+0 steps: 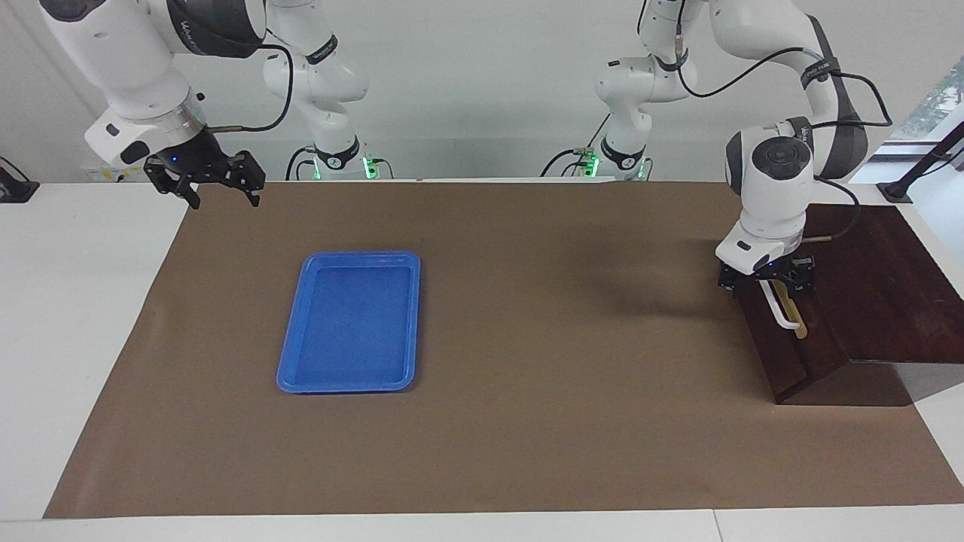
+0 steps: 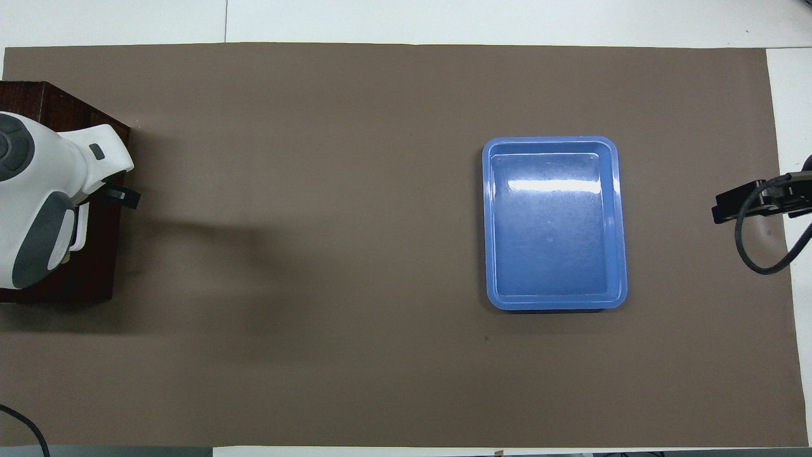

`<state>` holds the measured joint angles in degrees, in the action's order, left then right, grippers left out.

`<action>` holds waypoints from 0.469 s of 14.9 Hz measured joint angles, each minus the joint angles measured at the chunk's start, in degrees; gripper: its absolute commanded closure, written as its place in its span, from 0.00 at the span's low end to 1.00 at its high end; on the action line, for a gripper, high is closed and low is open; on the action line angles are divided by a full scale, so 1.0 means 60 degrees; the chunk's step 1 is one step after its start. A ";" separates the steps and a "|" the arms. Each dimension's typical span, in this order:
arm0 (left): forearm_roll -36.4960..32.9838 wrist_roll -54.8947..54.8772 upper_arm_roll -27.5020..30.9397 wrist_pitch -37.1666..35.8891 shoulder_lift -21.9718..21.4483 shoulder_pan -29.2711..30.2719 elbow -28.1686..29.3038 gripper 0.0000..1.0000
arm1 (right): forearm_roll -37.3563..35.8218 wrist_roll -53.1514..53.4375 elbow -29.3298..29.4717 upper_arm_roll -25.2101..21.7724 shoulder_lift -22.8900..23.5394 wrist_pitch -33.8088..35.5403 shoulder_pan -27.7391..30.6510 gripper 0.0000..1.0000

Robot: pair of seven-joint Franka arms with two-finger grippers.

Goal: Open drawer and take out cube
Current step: 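Pull the drawer handle outward with the left gripper to open it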

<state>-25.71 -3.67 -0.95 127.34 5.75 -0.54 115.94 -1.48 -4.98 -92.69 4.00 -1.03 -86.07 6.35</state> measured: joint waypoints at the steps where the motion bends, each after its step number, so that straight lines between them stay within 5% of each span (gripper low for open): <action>1: -0.0002 0.0107 -0.0020 0.0196 -0.0012 0.0025 0.0085 0.00 | 0.0000 0.0000 0.0000 0.0000 0.0000 0.0000 0.0000 0.00; 7: -0.0007 0.0517 -0.0047 0.0568 0.0135 0.0026 0.0475 0.00 | 0.0000 0.0000 -0.0001 0.0016 0.0000 0.0000 -0.0017 0.00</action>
<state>-25.75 -0.57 -1.24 130.75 6.57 -0.39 118.79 -1.48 -4.98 -92.69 4.10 -1.03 -86.07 6.24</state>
